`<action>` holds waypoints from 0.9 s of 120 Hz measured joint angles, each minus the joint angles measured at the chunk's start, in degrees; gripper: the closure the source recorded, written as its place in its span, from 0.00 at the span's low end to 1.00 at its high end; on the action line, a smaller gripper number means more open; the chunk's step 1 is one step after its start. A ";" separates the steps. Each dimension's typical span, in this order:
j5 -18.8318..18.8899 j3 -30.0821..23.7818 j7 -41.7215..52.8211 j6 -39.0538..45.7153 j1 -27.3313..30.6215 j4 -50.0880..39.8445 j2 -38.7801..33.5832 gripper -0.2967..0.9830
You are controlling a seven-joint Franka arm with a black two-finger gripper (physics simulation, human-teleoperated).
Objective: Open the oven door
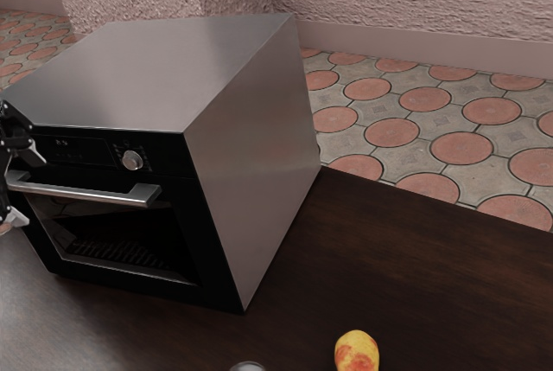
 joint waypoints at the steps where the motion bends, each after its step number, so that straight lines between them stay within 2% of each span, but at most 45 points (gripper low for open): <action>1: 0.00 -0.01 0.19 0.04 0.01 0.00 0.04 0.23; 48: 0.47 -0.07 7.44 6.69 -1.73 -4.80 -0.30 0.23; 108: 0.57 1.03 11.71 15.13 -2.08 -9.84 -2.70 0.23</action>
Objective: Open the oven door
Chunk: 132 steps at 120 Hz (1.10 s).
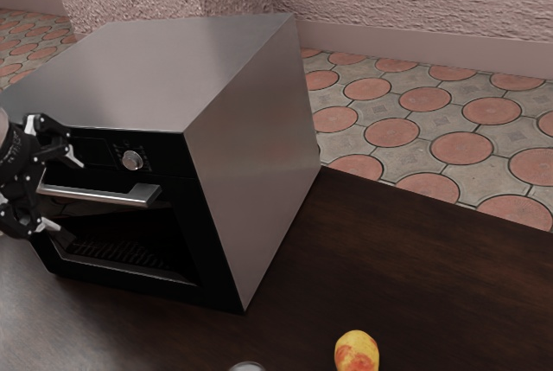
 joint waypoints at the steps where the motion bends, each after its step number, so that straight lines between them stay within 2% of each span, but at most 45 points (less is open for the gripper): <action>1: -0.01 0.03 0.05 0.05 0.02 -0.06 0.00 0.23; 93: -0.49 2.57 2.19 4.07 -0.27 -6.24 -0.78 0.23; 114: -0.62 3.35 2.36 5.01 1.59 -12.80 -8.83 0.23; 132: -0.72 5.36 2.55 5.25 6.99 -19.37 -16.56 0.23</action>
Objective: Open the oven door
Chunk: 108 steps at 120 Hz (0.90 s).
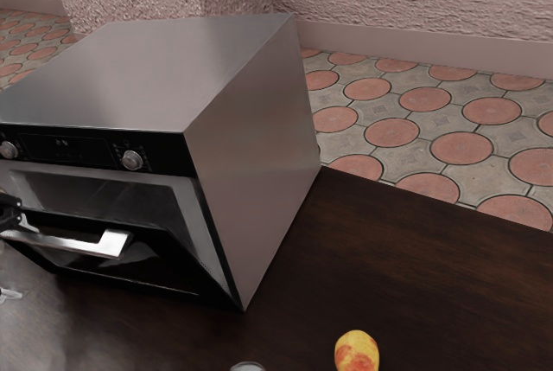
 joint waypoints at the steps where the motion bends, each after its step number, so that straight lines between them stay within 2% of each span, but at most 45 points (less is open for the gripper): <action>1: 0.00 0.18 0.02 -0.01 0.34 -0.37 -0.45 0.23; 9: -0.05 0.97 0.16 -0.23 4.01 -2.93 -4.64 0.23; 23: -1.71 1.25 1.05 -2.66 13.88 -5.46 -13.44 0.23; 28: -2.16 1.21 1.39 -3.84 15.03 -5.34 -14.93 0.23; 34: -3.53 0.03 1.62 -5.36 13.69 -2.83 -14.23 0.23; 40: -5.81 -6.66 0.29 -8.96 9.16 7.88 -8.35 0.23; 47: -7.68 -15.43 -2.52 -15.00 3.39 25.52 1.95 0.23; 57: -9.12 -22.94 -6.68 -23.53 -5.05 50.52 19.25 0.23; 63: -9.56 -27.26 -9.24 -27.33 -8.53 58.88 28.43 0.23; 72: -9.95 -32.06 -12.71 -30.71 -10.78 63.08 35.96 0.23; 84: -9.88 -34.14 -16.39 -32.96 -13.19 64.27 41.48 0.23; 96: -7.64 -25.56 -18.46 -33.26 -20.56 64.25 48.80 0.23; 108: -5.96 -22.91 -20.67 -32.76 -23.37 63.92 52.15 0.23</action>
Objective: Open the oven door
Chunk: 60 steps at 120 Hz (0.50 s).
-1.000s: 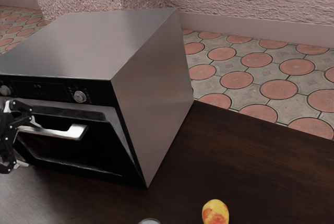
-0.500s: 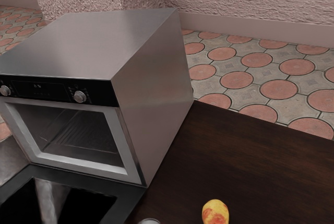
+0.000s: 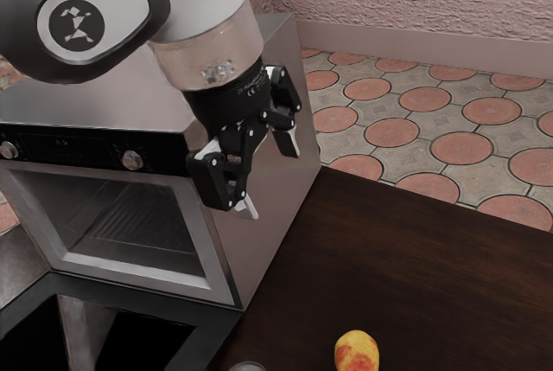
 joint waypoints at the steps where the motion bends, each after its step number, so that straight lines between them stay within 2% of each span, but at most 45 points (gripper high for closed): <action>1: 0.26 0.09 -0.15 0.07 -0.11 -0.03 0.17 0.23; 14: 2.34 1.53 -1.20 0.74 -0.88 -0.27 1.46 0.23; 33: 3.20 3.37 -2.12 1.72 -0.22 -0.34 3.27 0.23; 60: -0.42 6.60 -3.16 2.56 0.24 -2.46 3.20 0.23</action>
